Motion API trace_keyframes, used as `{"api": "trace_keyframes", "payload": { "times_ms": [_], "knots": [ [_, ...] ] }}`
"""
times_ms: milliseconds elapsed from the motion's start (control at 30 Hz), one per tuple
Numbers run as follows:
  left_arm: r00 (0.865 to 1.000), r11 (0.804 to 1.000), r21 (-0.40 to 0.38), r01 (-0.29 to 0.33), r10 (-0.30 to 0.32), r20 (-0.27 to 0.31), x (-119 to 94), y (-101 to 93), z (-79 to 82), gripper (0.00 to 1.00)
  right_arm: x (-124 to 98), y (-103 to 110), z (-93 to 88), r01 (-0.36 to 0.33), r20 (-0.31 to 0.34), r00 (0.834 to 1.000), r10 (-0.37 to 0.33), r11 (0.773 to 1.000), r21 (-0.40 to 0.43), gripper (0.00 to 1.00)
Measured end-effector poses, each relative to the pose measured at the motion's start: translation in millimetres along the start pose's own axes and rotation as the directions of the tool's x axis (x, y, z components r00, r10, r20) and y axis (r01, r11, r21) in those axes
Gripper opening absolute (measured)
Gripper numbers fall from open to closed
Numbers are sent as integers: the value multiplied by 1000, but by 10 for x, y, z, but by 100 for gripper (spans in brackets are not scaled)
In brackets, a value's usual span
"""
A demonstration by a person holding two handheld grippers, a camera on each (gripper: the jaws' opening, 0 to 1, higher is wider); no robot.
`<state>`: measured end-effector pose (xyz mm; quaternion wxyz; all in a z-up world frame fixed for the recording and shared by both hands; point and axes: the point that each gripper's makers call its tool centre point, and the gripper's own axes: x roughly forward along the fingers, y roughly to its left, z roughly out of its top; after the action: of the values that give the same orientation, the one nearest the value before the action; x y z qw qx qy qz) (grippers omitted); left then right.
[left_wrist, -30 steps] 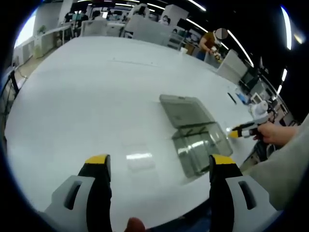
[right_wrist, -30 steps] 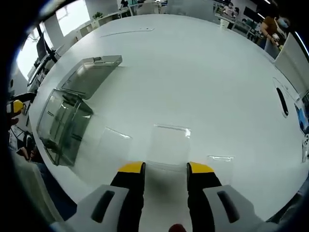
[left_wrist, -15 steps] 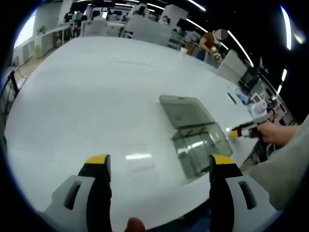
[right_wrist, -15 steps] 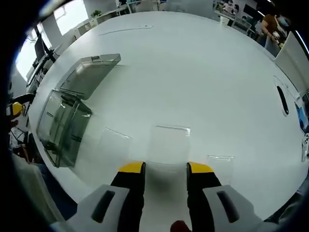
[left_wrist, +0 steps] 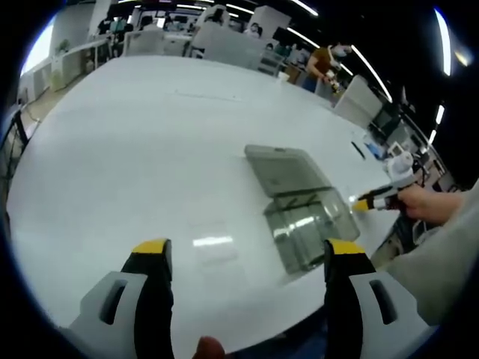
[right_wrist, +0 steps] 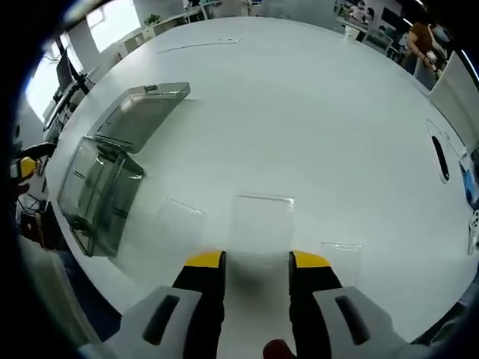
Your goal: Insert the divider into the dual guide fixture by aligning both edges with the guide slots and pushing it downward to the bottom, including one-sided entry, uneven engagement, binding, and posture correction.
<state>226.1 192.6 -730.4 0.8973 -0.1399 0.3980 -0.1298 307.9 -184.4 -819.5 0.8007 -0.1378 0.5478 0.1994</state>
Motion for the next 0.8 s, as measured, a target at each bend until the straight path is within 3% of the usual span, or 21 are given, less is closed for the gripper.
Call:
{"api": "trace_keyframes", "payload": {
  "times_ms": [100,133,800],
  "knots": [
    [1000,1000,5,2,-2,-3,3,-10,-6,81,-9,-11,56,-3,27,1000,3,1000,4,27],
    [1000,1000,5,3,-3,-3,3,-14,-6,81,-43,-23,19,-5,-1,1000,5,1000,-21,27],
    [1000,1000,23,7,-7,-1,-22,-86,-30,81,-19,0,11,-27,12,1000,27,999,-27,27]
  ]
}}
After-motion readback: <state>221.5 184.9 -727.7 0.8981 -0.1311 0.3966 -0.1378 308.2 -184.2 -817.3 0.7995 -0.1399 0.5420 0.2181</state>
